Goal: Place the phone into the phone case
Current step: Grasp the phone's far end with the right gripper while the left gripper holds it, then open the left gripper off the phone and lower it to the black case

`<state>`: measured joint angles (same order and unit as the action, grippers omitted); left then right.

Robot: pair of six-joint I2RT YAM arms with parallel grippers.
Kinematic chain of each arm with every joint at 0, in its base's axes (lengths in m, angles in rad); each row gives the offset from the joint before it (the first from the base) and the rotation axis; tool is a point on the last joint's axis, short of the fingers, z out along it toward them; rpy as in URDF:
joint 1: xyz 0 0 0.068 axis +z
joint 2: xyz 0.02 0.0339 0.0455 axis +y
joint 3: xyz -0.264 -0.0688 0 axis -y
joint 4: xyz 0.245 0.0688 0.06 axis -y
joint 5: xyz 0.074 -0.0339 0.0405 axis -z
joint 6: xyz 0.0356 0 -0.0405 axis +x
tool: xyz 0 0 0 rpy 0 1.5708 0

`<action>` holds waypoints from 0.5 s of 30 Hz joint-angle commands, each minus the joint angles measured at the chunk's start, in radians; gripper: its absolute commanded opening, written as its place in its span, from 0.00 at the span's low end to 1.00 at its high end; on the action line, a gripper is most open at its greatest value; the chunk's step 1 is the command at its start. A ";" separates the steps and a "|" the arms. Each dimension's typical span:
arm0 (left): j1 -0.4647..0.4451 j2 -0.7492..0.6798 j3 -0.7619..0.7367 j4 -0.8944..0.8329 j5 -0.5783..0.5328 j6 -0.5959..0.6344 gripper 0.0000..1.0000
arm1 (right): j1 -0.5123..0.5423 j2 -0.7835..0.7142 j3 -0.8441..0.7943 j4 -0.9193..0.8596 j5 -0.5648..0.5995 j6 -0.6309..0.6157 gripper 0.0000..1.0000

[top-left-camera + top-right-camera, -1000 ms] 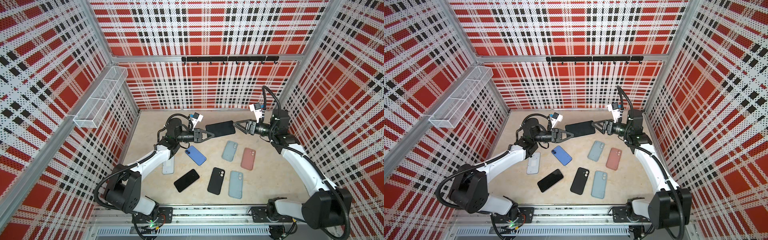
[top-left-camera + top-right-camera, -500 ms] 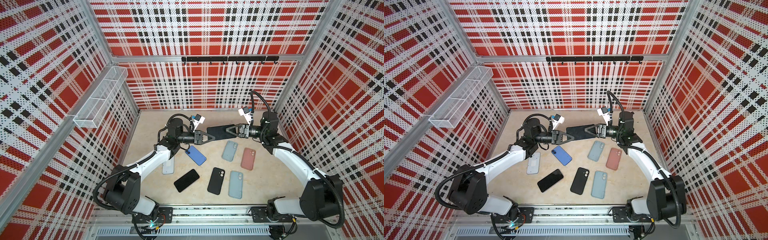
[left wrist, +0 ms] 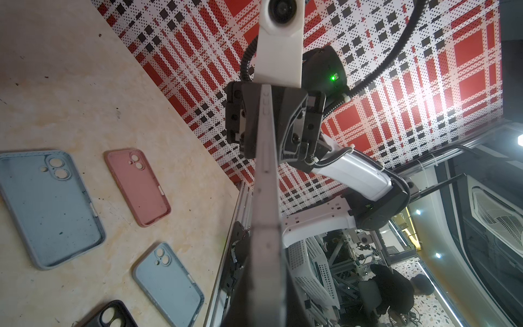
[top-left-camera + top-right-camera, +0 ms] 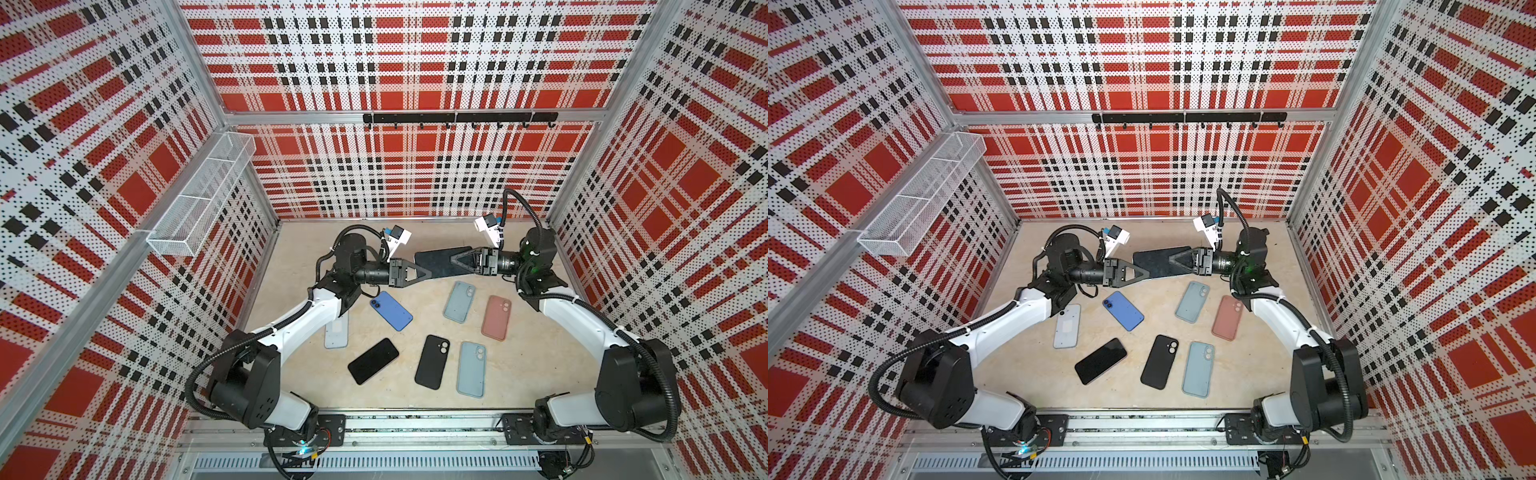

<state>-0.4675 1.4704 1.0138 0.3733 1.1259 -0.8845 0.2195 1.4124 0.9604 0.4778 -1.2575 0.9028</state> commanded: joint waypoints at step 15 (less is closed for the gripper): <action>0.018 -0.013 0.032 0.038 -0.063 0.017 0.16 | -0.005 -0.028 0.002 0.055 0.031 0.008 0.00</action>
<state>-0.4599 1.4792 1.0210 0.3725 1.1172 -0.8780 0.2180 1.4117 0.9600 0.5018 -1.2621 0.9142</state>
